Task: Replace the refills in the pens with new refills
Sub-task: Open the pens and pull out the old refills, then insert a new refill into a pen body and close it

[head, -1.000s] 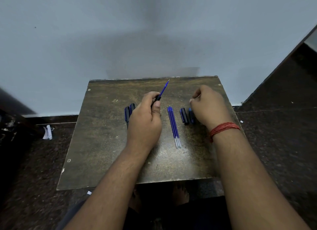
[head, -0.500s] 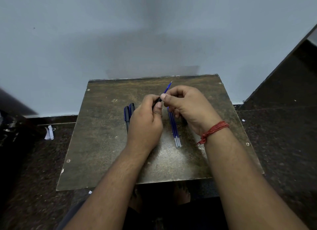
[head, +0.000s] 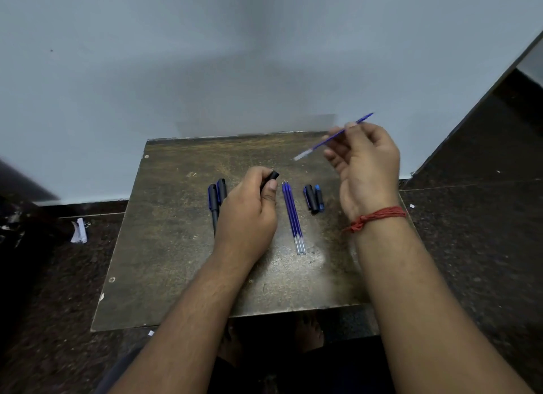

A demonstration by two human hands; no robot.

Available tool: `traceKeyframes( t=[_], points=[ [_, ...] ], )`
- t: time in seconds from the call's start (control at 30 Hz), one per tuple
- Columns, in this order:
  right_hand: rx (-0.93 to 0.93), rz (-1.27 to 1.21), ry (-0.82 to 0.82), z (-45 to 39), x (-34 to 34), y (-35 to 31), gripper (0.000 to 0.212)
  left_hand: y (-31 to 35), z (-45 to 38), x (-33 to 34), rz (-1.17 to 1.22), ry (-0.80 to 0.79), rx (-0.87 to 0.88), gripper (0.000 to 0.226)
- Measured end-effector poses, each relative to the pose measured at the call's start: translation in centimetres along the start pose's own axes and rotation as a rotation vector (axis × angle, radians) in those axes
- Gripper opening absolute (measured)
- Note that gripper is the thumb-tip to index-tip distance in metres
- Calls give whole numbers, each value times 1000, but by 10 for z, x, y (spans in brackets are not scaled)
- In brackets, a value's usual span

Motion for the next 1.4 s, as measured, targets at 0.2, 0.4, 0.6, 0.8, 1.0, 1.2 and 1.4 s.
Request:
traceKeyframes(
  t=[0.2,0.4,0.6,0.8,1.0,1.2,1.4],
  points=[
    [-150,703,166,-19,-39,-7,11,1,1,0,5,1,-6,12],
    [-158,1355,40,-17,-36,-1,15,1,1,-2,11,11,-24,14],
    [-83,1591,-97,-14,-34,15,10,1,-1,-4,16,31,-19,14],
    [-65,1625,-122,-15,-33,17,12,0,-1,-3,11,38,7,13],
    [-118,1612,-107,-11,-30,8,15,2,-1,-9,29,112,22,15],
    [-382,1594,-212,10,14,-6,11,5,-2,-21,36,224,26,10],
    [-485,1733,-349,34,40,19,13,1,-3,-23,25,254,28,17]
  ],
)
Point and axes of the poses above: each hand's wrist, its own z-axis away from the middle knuckle, its own x-axis out of the palm, y = z × x, the point moved 6 cm from there along -z, towards the middle knuckle, and after that the axes turned 14 degrees about z, right-handed, at the moved point
